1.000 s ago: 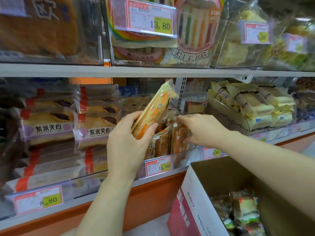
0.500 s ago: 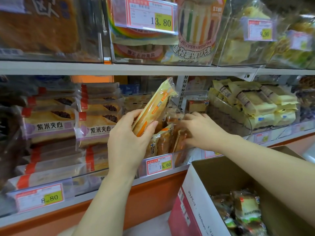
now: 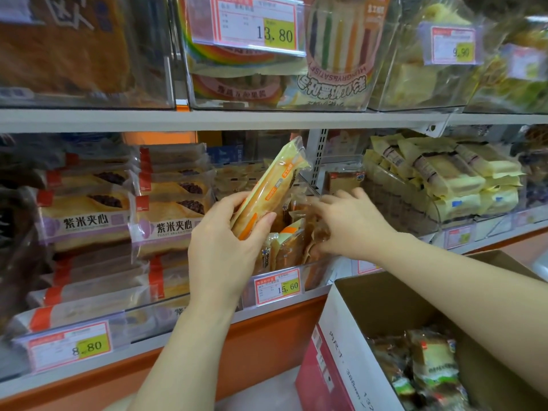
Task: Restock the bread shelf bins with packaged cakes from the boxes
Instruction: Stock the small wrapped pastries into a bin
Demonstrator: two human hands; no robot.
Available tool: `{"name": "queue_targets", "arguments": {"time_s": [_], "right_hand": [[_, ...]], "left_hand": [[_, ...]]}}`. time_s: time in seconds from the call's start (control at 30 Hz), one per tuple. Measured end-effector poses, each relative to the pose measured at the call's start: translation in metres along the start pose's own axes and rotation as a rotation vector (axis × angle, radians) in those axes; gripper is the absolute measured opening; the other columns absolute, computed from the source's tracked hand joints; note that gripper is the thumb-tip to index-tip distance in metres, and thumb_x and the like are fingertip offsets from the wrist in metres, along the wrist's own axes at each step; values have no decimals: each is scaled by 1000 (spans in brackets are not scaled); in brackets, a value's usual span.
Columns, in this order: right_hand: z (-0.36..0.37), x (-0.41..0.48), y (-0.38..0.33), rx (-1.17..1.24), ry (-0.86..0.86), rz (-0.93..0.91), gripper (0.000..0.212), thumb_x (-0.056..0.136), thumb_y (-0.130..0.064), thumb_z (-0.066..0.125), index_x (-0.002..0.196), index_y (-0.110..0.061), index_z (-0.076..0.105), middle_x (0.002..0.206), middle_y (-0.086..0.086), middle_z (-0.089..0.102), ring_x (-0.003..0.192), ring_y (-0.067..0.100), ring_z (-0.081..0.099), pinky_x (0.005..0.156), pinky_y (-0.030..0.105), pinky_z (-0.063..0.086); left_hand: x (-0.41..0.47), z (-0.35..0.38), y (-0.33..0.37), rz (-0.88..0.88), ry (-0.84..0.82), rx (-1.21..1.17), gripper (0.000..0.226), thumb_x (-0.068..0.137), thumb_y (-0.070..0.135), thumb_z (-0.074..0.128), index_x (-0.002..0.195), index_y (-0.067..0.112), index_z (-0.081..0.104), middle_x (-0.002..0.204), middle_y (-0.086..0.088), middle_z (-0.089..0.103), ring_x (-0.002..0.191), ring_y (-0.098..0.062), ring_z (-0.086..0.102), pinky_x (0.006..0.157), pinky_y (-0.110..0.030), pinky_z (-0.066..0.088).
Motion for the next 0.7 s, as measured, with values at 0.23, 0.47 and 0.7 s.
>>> {"name": "queue_targets", "arguments": {"time_s": [0.23,0.47,0.7], "right_hand": [[8,-9,7,50,-181,41,56,88,-50,57,138,-30,43,127,2,57,123,25,42,98,38,30],[-12,8,1,47,-194,3,27,90,-23,63,113,-11,58,105,9,60,83,23,51,75,31,41],[13,3,-3,-8,-196,-30,29,92,-20,57,121,-19,57,113,7,61,101,24,50,82,30,34]], "left_hand": [[-1,4,1,10,-24,18,40,82,42,69,119,28,60,102,20,58,94,1,55,76,-13,46],[-1,6,-1,8,-38,25,39,82,42,68,118,29,60,101,21,56,94,8,53,73,-8,42],[-2,5,-3,3,-33,24,40,82,41,69,118,28,61,102,18,59,95,-2,56,76,-17,49]]}}
Point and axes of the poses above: each hand's wrist, its own x-axis towards the middle knuckle, its own z-axis out of the palm, y = z × x, the point moved 3 cm from there along x, towards the middle knuckle
